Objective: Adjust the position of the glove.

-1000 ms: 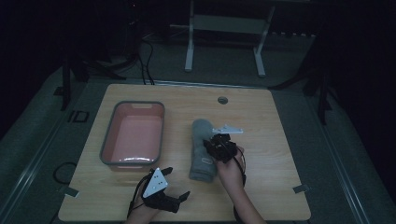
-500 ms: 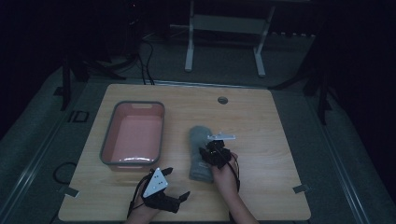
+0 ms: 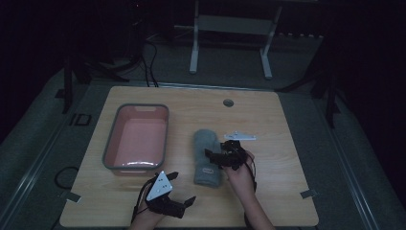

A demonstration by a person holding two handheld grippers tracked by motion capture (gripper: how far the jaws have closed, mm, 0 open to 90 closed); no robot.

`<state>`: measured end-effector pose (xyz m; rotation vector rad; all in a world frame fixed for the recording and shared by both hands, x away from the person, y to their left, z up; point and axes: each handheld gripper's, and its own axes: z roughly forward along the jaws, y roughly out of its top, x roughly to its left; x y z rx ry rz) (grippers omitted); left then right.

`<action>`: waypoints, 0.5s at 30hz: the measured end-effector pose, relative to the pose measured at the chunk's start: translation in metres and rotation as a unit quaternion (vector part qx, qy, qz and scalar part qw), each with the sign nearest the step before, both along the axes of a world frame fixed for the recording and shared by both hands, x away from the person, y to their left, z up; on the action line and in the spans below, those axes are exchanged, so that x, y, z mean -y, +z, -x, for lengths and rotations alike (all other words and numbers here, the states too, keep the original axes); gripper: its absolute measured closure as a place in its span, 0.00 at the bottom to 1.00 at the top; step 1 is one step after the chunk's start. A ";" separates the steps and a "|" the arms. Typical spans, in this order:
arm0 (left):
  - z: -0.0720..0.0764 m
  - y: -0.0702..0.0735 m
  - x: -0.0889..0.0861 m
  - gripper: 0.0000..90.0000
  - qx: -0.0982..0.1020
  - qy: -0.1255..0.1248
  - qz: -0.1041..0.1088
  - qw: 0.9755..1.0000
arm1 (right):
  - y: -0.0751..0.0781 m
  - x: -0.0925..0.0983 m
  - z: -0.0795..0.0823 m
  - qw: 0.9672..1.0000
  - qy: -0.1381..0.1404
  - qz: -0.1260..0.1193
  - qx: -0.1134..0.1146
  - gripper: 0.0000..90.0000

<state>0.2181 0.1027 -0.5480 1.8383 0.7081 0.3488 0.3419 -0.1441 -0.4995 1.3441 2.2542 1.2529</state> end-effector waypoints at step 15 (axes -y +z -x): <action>-0.023 0.036 0.008 0.00 -0.024 0.005 0.006 1.000 | 0.006 0.056 -0.001 0.994 0.095 0.030 0.049 0.16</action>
